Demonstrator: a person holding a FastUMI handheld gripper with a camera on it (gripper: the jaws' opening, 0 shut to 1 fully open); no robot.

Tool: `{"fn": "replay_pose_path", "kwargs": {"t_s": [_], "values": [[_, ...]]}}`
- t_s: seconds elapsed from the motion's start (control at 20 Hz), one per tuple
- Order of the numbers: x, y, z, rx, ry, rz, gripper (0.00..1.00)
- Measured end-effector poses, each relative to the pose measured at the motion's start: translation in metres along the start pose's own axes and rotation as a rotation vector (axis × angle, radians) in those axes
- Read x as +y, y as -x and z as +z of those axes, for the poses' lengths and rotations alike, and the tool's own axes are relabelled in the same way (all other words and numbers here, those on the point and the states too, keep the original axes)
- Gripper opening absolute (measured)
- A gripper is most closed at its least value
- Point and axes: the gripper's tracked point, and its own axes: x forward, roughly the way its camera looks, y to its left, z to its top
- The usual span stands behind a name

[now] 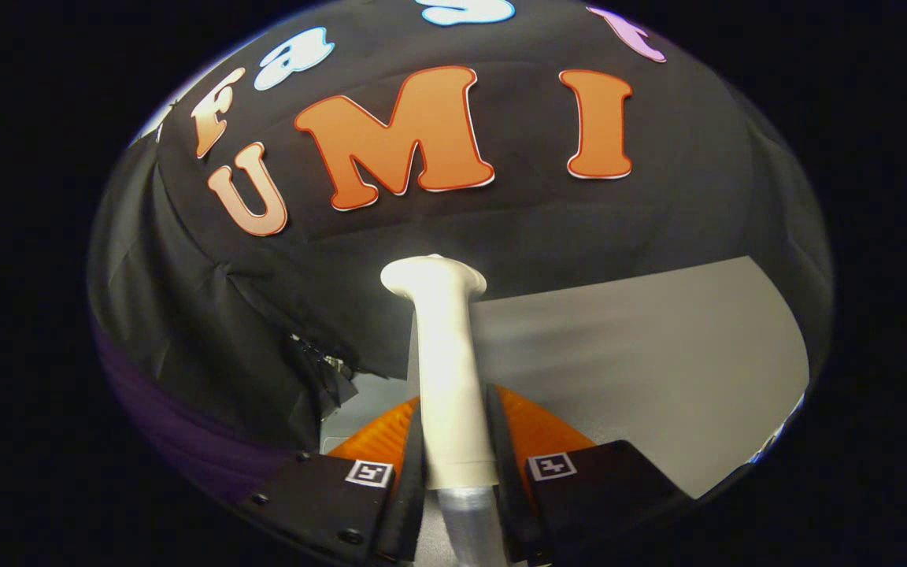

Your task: Iron the clothes twice with a garment steamer, once on the left side and once on the right side.

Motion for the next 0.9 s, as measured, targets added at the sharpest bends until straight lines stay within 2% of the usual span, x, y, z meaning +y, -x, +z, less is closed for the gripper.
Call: {"fn": "replay_pose_path", "kwargs": {"t_s": [0.05,0.35,0.9], "values": [[-0.003,0.008,0.003,-0.021,0.005,-0.014,0.46],[-0.013,0.07,0.008,-0.141,-0.054,-0.036,0.46],[0.0,0.249,0.007,-0.443,-0.087,-0.138,0.45]]}}
